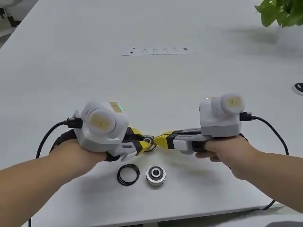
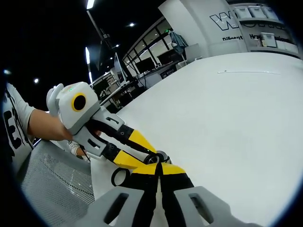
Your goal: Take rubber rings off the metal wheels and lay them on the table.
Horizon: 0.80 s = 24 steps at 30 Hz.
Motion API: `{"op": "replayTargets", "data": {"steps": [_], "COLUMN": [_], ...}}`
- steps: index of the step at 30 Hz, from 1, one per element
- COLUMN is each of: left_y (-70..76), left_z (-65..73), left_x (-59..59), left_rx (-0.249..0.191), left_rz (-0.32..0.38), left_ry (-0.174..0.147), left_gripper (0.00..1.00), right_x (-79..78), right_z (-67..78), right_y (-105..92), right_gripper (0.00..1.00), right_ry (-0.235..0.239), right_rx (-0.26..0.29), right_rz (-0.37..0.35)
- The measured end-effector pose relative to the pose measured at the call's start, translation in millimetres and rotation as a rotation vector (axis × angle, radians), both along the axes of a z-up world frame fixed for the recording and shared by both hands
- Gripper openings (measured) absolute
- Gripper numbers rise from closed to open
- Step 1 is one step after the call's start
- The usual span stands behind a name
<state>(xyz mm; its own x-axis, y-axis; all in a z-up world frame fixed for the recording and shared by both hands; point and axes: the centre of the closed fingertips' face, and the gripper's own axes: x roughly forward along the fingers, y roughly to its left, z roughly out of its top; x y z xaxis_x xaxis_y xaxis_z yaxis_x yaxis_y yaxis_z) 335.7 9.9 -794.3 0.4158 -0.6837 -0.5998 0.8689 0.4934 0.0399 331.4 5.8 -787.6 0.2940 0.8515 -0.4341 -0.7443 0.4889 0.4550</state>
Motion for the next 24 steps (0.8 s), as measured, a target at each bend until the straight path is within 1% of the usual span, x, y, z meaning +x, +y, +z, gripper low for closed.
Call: {"op": "replayTargets", "data": {"steps": [5, 8, 9, 13, 15, 16, 17, 20, 21, 24], "left_y": [0.0, -0.1, 0.0, -0.3, -0.5, -0.5, -0.3, -0.7, -0.7, -0.7], "left_z": [0.1, 0.0, 0.0, 0.0, 0.0, 0.0, -0.1, 0.1, 0.1, 0.3], "left_x": [-0.2, -0.2, -0.2, -0.8, -1.1, -1.2, -1.4, -1.4, -1.6, -2.1], "left_rx": [-0.002, -0.004, -0.004, -0.006, -0.006, -0.006, -0.005, -0.004, -0.004, -0.009], "left_rz": [0.001, 0.003, 0.002, 0.002, 0.002, 0.002, 0.001, -0.001, -0.001, -0.007], "left_ry": [0.000, 0.000, 0.000, -0.001, -0.001, -0.001, -0.002, -0.002, -0.003, -0.009], "left_gripper": [0.12, 0.12, 0.12, 0.12, 0.12, 0.12, 0.12, 0.12, 0.12, 0.12], "right_x": [-3.2, -3.1, -3.3, -3.3, -5.6, -11.9, -9.0, -7.2, -4.6, -2.4], "right_z": [2.3, 2.7, 3.3, 4.0, 7.7, 13.6, 12.8, 10.6, 7.6, 5.6], "right_y": [4.9, 4.5, 4.7, 6.1, 9.7, 15.8, 13.7, 12.0, 8.6, 3.8], "right_gripper": [0.00, 0.00, 0.00, 0.00, 0.00, 0.00, 0.00, 0.00, 0.00, 0.00], "right_ry": [-0.003, 0.004, 0.014, 0.017, 0.021, 0.036, 0.015, 0.014, 0.013, 0.006], "right_rx": [0.011, 0.021, 0.029, 0.039, 0.063, 0.104, 0.079, 0.071, 0.061, 0.047], "right_rz": [0.019, 0.017, 0.010, 0.016, 0.027, 0.057, 0.038, 0.036, 0.030, 0.024]}}
